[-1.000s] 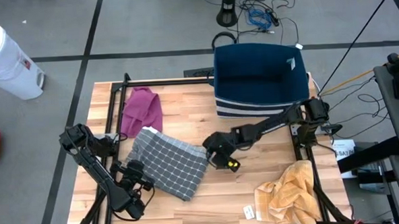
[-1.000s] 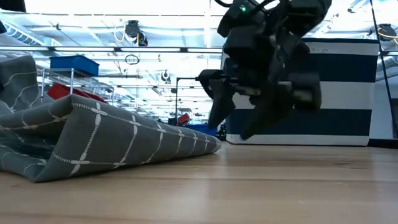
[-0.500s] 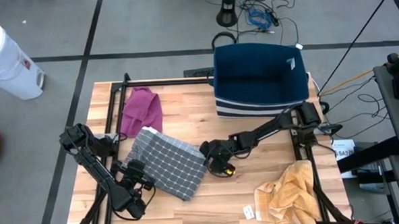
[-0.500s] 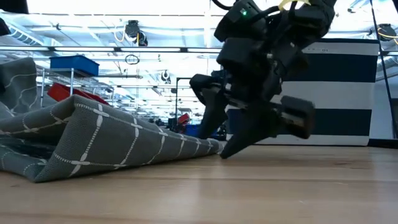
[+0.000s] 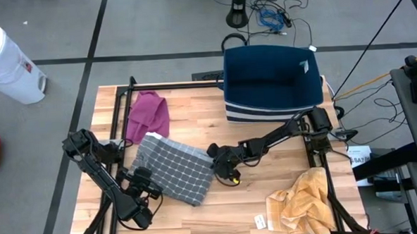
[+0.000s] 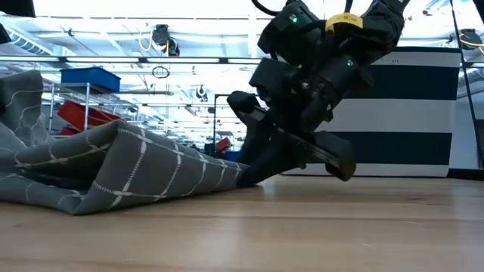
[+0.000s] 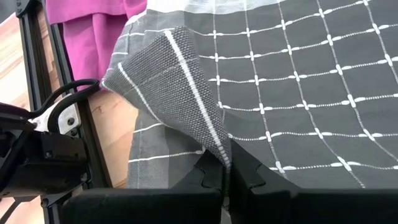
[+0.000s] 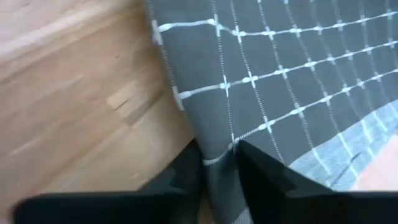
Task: Fold towel
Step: Fold the gray checkered towel
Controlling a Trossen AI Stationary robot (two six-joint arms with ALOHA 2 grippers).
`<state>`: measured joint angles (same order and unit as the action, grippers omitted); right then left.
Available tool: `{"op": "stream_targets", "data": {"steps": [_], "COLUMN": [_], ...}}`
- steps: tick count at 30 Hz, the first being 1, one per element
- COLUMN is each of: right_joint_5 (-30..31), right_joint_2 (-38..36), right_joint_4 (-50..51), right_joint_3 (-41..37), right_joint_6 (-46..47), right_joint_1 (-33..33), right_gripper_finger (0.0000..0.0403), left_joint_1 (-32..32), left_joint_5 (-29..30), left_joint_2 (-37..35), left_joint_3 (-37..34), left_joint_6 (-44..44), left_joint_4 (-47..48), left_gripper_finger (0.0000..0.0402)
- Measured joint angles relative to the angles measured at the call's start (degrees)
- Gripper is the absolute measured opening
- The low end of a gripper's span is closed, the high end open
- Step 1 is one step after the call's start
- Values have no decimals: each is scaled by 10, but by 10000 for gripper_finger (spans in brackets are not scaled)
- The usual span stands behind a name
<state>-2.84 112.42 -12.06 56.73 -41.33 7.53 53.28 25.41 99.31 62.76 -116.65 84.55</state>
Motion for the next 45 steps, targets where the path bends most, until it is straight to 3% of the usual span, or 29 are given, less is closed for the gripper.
{"op": "stream_targets", "data": {"steps": [2,4,14,20,25,29,34,38,41,45], "right_joint_5": [-4,-5,3,-6,-61,-64,-62,-64,-65,-66], "right_joint_2": [-1,-2,-38,-84,-114,-128,-139,-141,-141,-147], "right_joint_4": [15,32,167,315,415,469,509,524,531,541], "right_joint_3": [0,1,2,1,-1,-2,-2,-2,-1,-1], "right_joint_6": [1,3,42,60,63,63,80,96,110,128], "right_joint_1": [-3,-7,-16,-16,-13,-7,-4,-3,-3,-3], "right_gripper_finger": [24,9,1,1,0,0,0,8,23,59], "left_joint_1": [0,0,4,14,18,15,-5,-42,-87,-149], "left_joint_5": [0,0,-18,-27,-23,43,216,344,371,350], "left_joint_2": [0,0,0,0,0,0,0,0,0,4], "left_joint_3": [0,0,0,0,0,0,0,0,0,-15], "left_joint_6": [2,2,2,0,-1,-22,-6,82,194,342], "left_joint_4": [0,0,-13,-12,-10,-15,-72,-176,-272,-406], "left_gripper_finger": [23,43,132,148,149,149,149,149,149,149]}}
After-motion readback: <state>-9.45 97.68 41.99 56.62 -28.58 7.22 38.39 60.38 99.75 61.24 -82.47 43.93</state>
